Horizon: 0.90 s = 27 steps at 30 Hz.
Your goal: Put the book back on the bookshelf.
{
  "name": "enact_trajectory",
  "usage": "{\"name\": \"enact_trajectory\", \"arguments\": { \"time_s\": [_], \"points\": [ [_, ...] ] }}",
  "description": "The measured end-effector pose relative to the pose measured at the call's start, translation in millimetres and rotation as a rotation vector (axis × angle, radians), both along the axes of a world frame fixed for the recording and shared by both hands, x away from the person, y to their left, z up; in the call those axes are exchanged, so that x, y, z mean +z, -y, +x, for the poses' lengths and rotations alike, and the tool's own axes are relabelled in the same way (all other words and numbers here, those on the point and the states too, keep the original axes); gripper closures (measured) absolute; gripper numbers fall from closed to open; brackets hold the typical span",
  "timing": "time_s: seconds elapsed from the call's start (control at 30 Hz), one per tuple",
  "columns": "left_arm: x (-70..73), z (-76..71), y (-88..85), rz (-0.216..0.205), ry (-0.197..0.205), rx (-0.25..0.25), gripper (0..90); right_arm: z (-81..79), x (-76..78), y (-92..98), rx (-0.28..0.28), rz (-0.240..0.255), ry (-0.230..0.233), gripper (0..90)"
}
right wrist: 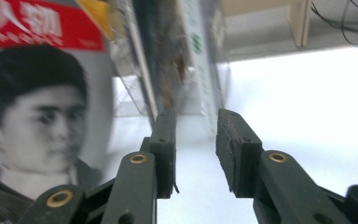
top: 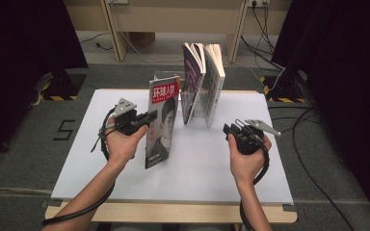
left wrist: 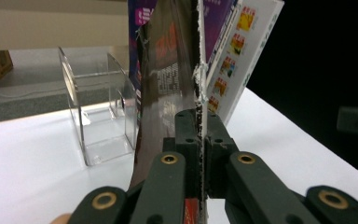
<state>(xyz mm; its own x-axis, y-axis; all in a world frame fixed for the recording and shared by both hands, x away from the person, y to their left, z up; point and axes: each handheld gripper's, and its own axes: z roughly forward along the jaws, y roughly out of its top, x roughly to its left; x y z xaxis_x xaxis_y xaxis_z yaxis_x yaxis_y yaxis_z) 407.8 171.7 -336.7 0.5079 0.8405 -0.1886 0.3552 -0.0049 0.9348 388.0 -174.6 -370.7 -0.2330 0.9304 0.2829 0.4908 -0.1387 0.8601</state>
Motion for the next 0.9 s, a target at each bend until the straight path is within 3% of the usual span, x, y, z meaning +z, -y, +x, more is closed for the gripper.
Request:
{"name": "enact_trajectory", "arguments": {
  "time_s": [0.13, 0.17, 0.23, 0.3, 0.6, 0.9],
  "points": [
    [5.9, 1.8, -7.0, -0.01, 0.021, 0.024, 86.8, -6.4, -14.2, 13.1, -0.024, 0.003, -0.033, 68.2],
    [7.1, 2.3, -8.2, -0.012, 0.027, 0.029, 86.8, -10.2, -25.9, 21.9, -0.041, -0.004, -0.047, 67.9],
    [10.1, 3.9, -11.0, -0.013, 0.037, 0.039, 86.8, -13.2, -34.4, 29.0, -0.061, -0.005, -0.057, 67.7],
    [14.5, 7.3, -14.0, -0.011, 0.051, 0.05, 86.8, -16.4, -41.5, 35.2, -0.074, 0.011, -0.065, 66.8],
    [27.4, 25.5, -13.1, -0.03, 0.094, 0.076, 86.8, -23.6, -67.4, 53.5, -0.101, -0.018, -0.098, 66.0],
    [35.9, 51.6, -5.1, -0.023, 0.14, 0.135, 86.8, -24.6, -73.0, 57.1, -0.107, -0.018, -0.114, 65.9]
  ]
}}
